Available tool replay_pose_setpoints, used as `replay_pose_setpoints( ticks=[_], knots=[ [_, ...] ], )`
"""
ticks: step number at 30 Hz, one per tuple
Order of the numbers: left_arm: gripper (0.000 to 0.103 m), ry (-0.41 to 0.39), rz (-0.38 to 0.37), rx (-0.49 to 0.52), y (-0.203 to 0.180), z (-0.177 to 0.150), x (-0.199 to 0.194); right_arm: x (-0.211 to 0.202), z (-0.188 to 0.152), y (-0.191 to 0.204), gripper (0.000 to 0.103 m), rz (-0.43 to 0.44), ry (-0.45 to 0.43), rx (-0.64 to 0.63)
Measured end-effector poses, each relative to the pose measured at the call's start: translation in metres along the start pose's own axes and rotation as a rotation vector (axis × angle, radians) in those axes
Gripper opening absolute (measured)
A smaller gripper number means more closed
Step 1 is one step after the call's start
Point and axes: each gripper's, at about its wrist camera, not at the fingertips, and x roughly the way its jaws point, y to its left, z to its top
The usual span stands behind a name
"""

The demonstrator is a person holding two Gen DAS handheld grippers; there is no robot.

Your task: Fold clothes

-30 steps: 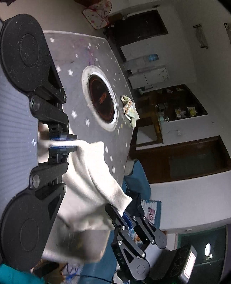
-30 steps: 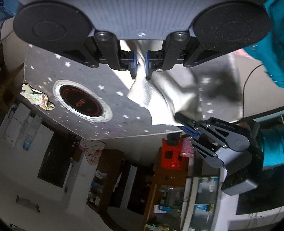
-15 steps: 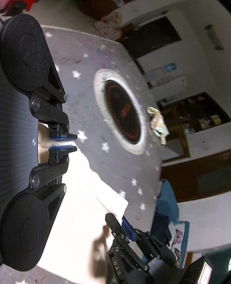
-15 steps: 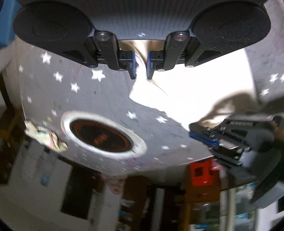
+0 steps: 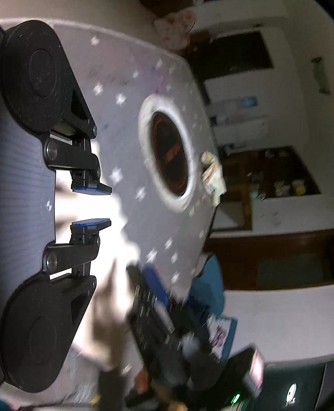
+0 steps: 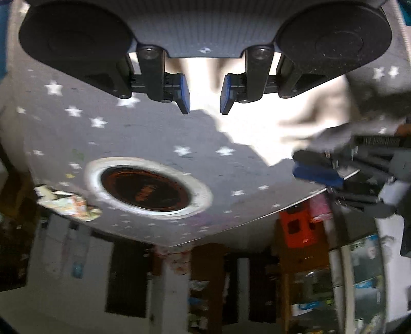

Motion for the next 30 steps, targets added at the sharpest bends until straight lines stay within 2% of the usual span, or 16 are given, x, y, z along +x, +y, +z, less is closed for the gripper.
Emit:
replay_pose_setpoints(
  ticks=[3,6,8,10,15,19,23,27,30],
  knots=[
    [0.021,0.047,0.002,0.003,-0.006,-0.012,0.006,0.018,-0.001,0.003,0.024,0.015,0.035,0.024],
    [0.022,0.057,0.008,-0.006,-0.004,-0.020,0.006,0.036,-0.003,0.000,0.024,-0.017,0.070,0.061],
    [0.026,0.061,0.013,-0.013,-0.002,-0.024,0.005,0.039,-0.002,-0.003,0.024,-0.023,0.071,0.081],
    [0.030,0.058,0.015,-0.020,0.000,-0.028,0.003,0.035,0.004,0.001,0.024,-0.023,0.056,0.065],
    [0.031,0.053,0.005,-0.037,-0.001,-0.030,0.004,0.028,0.021,0.023,0.024,0.028,0.017,0.006],
    [0.031,0.053,0.004,-0.047,-0.002,-0.031,0.003,0.049,0.026,0.041,0.023,0.062,0.043,-0.021],
    [0.033,0.060,0.003,-0.044,-0.001,-0.033,0.004,0.075,0.026,0.045,0.022,0.036,0.071,-0.020],
    [0.035,0.065,-0.004,-0.052,0.001,-0.033,0.005,0.063,0.032,0.035,0.022,0.043,0.045,0.018],
    [0.039,0.063,-0.001,-0.061,0.002,-0.031,0.005,0.037,0.031,0.026,0.022,0.029,0.027,0.007]
  ],
)
